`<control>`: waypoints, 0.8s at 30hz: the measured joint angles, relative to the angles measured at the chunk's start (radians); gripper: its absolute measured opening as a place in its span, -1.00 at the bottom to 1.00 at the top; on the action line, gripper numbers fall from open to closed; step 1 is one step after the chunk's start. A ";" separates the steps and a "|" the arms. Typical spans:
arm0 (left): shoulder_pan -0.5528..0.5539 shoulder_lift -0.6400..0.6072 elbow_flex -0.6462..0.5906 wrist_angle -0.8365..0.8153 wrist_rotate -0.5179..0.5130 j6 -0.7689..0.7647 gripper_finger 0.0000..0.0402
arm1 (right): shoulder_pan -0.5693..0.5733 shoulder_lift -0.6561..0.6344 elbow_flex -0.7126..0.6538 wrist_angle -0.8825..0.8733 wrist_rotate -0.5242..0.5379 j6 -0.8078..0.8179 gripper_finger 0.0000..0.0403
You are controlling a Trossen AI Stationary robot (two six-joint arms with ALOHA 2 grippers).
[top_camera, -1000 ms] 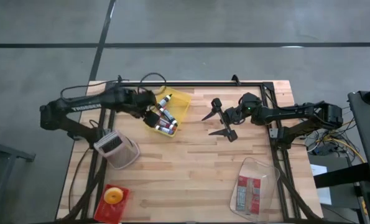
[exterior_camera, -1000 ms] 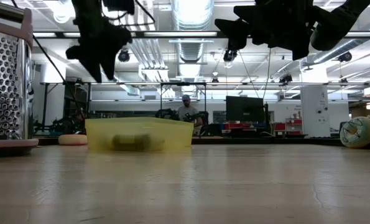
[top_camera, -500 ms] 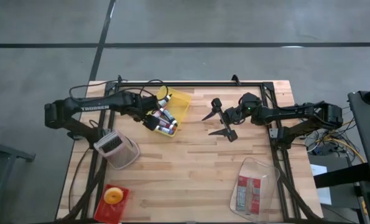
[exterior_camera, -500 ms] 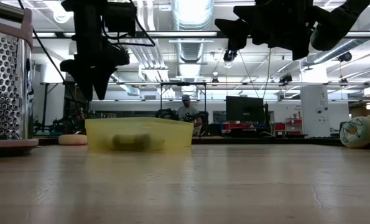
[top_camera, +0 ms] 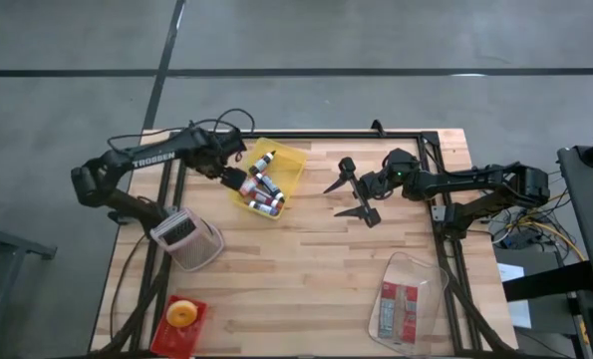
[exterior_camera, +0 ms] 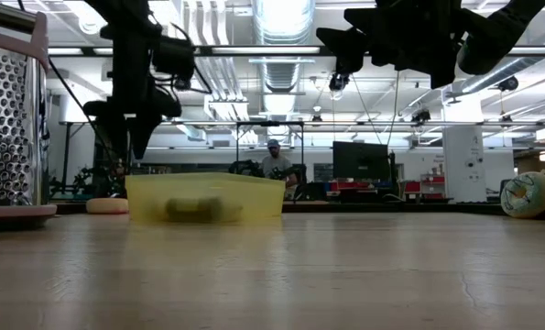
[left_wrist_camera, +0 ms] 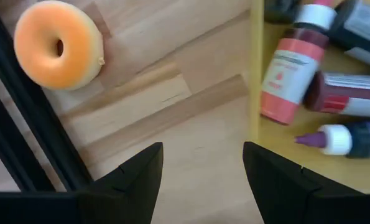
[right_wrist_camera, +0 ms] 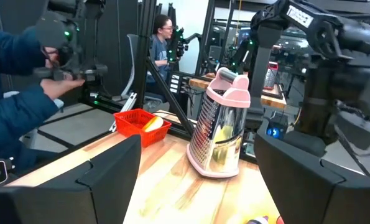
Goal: Pick & Place Food Item
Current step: Put the yellow donut into the red bin
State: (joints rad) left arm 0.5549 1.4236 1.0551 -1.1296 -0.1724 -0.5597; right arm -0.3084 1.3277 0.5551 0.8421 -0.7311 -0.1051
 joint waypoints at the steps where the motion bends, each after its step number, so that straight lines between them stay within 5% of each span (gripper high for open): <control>1: 0.019 0.008 -0.001 0.006 0.010 0.021 0.11 | 0.000 0.000 0.000 0.000 0.000 0.000 0.50; 18: 0.074 0.262 0.011 0.029 -0.367 -0.007 0.11 | 0.000 0.000 0.000 0.000 0.000 0.000 0.55; 24: 0.087 0.293 0.011 0.033 -0.386 0.013 0.11 | 0.000 0.000 0.000 0.000 0.000 0.000 0.51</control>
State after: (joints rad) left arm 0.6420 1.7161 1.0657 -1.0963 -0.5588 -0.5464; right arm -0.3081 1.3277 0.5552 0.8421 -0.7311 -0.1053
